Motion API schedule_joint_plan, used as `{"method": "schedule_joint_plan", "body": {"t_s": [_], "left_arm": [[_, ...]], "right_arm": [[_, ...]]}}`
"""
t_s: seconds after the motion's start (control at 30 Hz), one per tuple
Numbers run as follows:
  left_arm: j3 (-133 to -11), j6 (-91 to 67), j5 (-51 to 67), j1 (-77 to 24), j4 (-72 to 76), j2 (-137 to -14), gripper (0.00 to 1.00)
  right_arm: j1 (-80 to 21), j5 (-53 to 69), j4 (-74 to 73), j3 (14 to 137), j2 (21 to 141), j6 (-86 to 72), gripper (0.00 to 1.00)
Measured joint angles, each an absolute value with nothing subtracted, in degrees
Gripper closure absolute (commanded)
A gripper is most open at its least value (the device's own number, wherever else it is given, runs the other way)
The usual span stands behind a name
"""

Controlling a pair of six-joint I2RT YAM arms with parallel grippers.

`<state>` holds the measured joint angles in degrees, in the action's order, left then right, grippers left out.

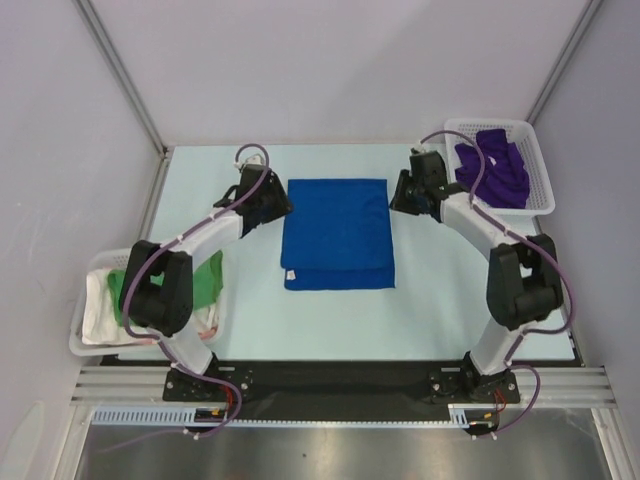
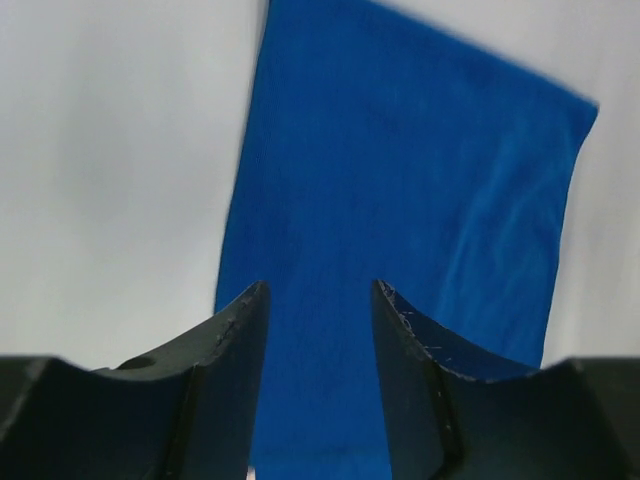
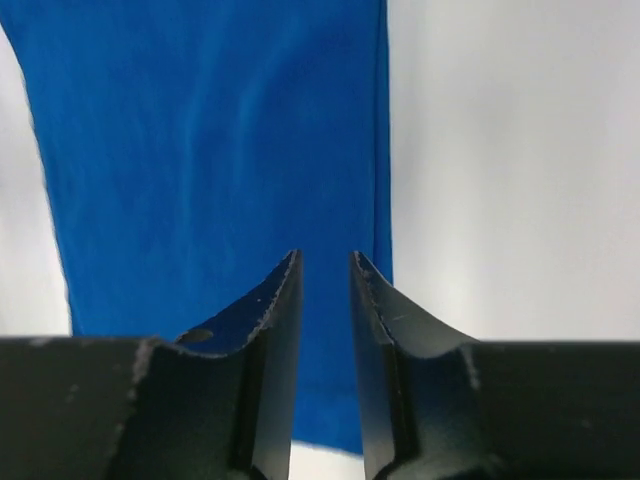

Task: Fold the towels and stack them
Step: Fold the towel

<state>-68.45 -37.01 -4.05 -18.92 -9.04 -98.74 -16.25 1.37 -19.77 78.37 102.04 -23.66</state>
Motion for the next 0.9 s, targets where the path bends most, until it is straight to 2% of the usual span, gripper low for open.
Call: {"method": "schedule_joint_plan", "body": {"t_s": [0.13, 0.33, 0.9], "left_arm": [[-58.3, -40.4, -4.3, -20.6, -10.9, -92.2, 0.5], [-49.2, -42.6, -3.6, -20.6, -11.7, -89.9, 0.49], [-45.0, -43.1, 1.8, -20.6, -6.5, -91.5, 0.51]], "right_arm": [[-19.8, 0.0, -19.5, 66.3, 93.9, -24.3, 0.7], [-21.6, -0.8, -19.0, 58.4, 92.6, -25.5, 0.7], [-26.0, -2.4, -16.7, 56.9, 95.8, -27.5, 0.71]]}}
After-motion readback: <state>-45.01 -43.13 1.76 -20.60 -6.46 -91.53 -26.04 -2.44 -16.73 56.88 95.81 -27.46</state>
